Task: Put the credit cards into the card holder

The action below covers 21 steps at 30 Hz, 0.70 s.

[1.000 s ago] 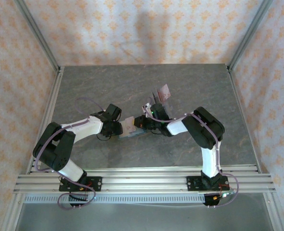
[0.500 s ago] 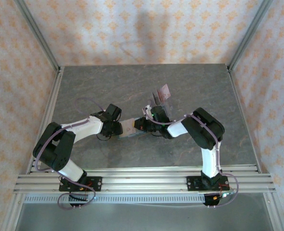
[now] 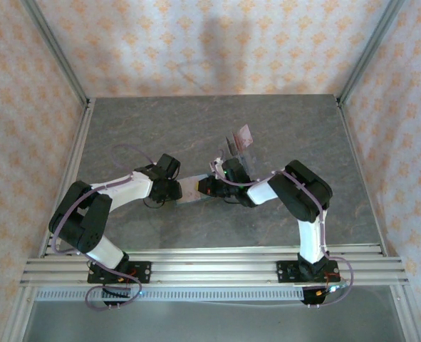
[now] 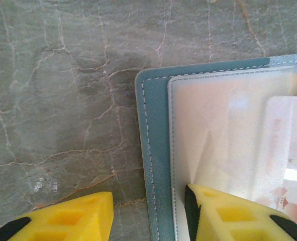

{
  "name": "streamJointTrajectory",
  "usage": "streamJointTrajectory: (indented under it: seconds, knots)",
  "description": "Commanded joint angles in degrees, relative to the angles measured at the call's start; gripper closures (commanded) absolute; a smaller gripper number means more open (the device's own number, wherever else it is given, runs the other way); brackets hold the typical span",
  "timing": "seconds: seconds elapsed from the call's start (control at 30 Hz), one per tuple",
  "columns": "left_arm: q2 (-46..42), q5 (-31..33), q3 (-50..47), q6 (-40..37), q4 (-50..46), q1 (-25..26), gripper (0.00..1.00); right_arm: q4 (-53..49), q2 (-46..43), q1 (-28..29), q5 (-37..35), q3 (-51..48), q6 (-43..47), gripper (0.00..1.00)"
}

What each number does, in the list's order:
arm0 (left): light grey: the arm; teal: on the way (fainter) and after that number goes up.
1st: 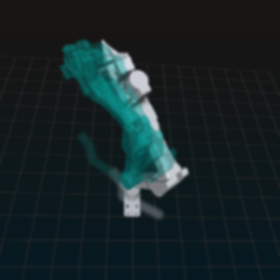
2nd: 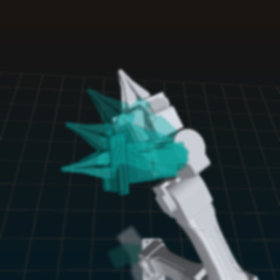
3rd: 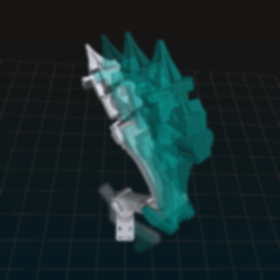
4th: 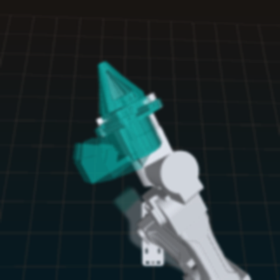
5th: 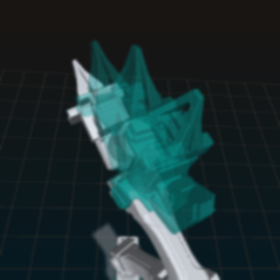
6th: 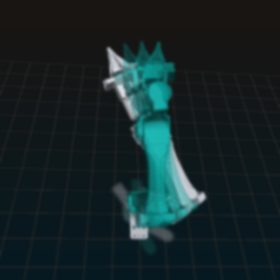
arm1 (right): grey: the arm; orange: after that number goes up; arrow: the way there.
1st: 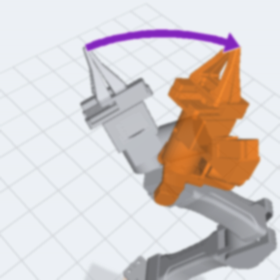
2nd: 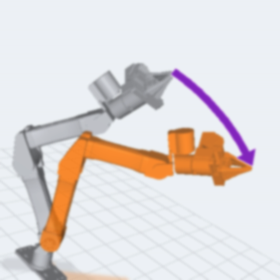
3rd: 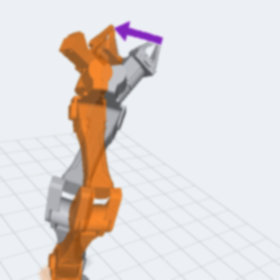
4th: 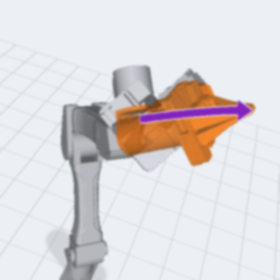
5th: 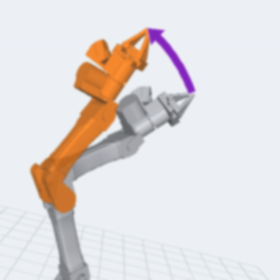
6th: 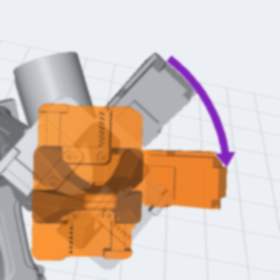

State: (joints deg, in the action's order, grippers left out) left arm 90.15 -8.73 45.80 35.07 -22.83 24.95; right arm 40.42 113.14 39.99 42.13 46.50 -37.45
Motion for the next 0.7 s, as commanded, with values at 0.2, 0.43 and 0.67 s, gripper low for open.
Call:
streamJointTrajectory:
  seconds: [0.2, 0.43, 0.67]
  knots:
    - [3.98, -0.42, -2.09, 0.7, -0.61, -0.5, 0.57, -3.68, 2.5, 0.44, 0.8, 3.15, 1.41, 1.0]
    - [4.12, -0.58, -2.03, 0.63, -0.59, -0.51, 0.57, -3.68, 3.81, 0.7, 0.89, 4.95, 1.24, 1.0]
    - [4.05, -1.11, -1.65, 0.7, -0.65, -0.49, 0.57, -4.28, 5.71, 1.93, 1.2, 6.56, 1.43, 1.0]
